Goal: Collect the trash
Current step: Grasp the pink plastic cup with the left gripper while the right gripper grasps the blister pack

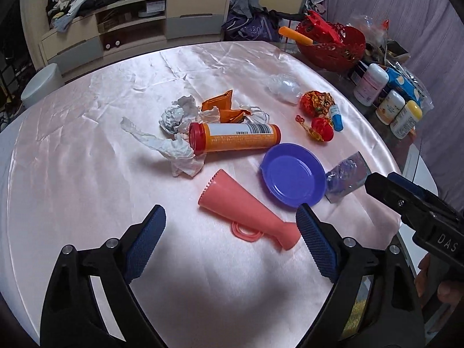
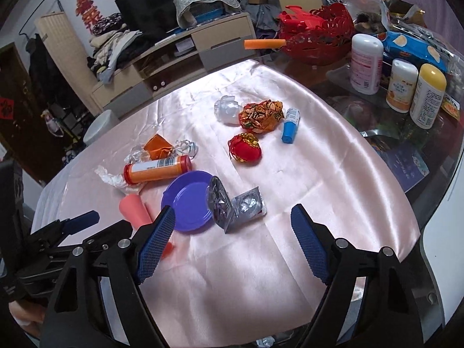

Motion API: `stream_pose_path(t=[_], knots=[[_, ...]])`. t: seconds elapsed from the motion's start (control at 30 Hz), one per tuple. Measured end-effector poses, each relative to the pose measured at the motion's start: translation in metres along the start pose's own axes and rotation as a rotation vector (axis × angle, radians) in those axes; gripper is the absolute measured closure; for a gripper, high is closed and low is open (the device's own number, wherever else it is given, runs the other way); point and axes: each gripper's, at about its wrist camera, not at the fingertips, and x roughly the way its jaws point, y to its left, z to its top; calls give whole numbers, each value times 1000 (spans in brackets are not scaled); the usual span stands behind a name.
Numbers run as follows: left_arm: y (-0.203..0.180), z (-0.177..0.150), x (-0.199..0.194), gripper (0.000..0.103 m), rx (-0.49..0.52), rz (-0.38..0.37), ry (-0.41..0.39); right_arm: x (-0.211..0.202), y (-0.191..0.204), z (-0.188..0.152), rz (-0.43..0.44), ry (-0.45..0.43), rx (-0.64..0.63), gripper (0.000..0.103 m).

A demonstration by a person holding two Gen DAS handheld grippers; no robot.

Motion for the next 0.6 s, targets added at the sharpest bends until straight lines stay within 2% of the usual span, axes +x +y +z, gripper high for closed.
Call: stream_pose_path(t=[0.17,0.3,0.37,0.47,0.5,0.6], knots=[[3,7,26,36,-20,32,53,16,1,5,20,24,-10,37],[1,8,35,37,-10,34,60,27,1,4,32,45,-17,46],[-1,9,42,40,-2,29,69,32,0,4,26,52,-18,47],[-9,9,45,45,42,78,57,35,-1,2,15,54,-22,54],[-9,9,44,45,46,81,56,35,-2,1,9,54,-24,58],[-10,5,41,47,58,73,55,31,-6,-1,16,48,-18,60]])
